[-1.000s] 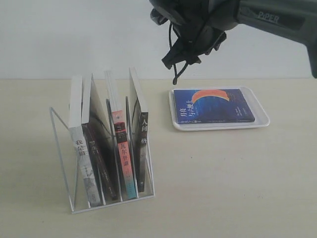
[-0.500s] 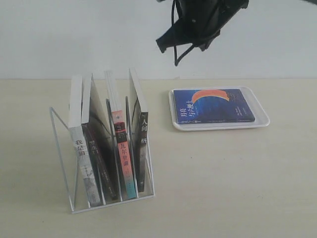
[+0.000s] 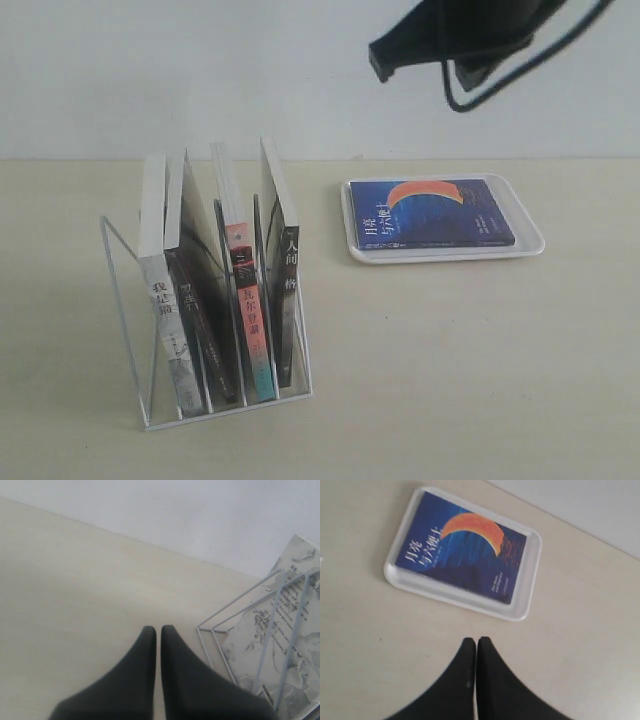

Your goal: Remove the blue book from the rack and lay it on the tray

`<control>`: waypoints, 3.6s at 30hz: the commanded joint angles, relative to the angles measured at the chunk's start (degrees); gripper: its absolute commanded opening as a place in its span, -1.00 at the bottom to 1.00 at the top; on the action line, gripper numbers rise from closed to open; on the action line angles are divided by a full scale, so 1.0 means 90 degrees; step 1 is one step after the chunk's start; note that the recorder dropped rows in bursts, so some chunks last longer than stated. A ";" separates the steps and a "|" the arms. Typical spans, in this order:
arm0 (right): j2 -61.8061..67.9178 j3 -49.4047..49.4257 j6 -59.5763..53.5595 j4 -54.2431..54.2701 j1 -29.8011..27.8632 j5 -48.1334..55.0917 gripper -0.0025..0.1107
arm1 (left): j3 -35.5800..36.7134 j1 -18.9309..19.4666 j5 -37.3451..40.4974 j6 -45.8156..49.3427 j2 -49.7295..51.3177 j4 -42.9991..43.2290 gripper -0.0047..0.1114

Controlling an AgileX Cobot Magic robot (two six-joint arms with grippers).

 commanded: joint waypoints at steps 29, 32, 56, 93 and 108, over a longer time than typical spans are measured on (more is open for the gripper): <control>-0.0999 0.1022 0.0081 -0.0724 -0.0005 -0.0323 -0.96 | -0.0007 0.0007 -0.0073 0.0005 -0.0020 0.0003 -0.85; -0.1300 0.1022 0.0218 -0.0614 -0.0005 -0.0724 -0.96 | -0.0007 0.0007 -0.0073 0.0005 -0.0020 0.0003 -0.85; -0.6606 0.5496 0.1895 -0.0418 -0.1846 -0.4318 -0.96 | -0.0007 0.0007 -0.0073 0.0005 -0.0020 0.0003 -0.85; -1.0583 0.9856 -0.0873 0.2330 -0.3986 -0.5702 -0.96 | -0.0007 0.0007 -0.0073 0.0005 -0.0020 0.0003 -0.85; -1.0659 1.0797 -0.1576 0.3367 -0.3986 -0.5967 -0.96 | -0.0007 0.0007 -0.0073 0.0005 -0.0020 0.0003 -0.85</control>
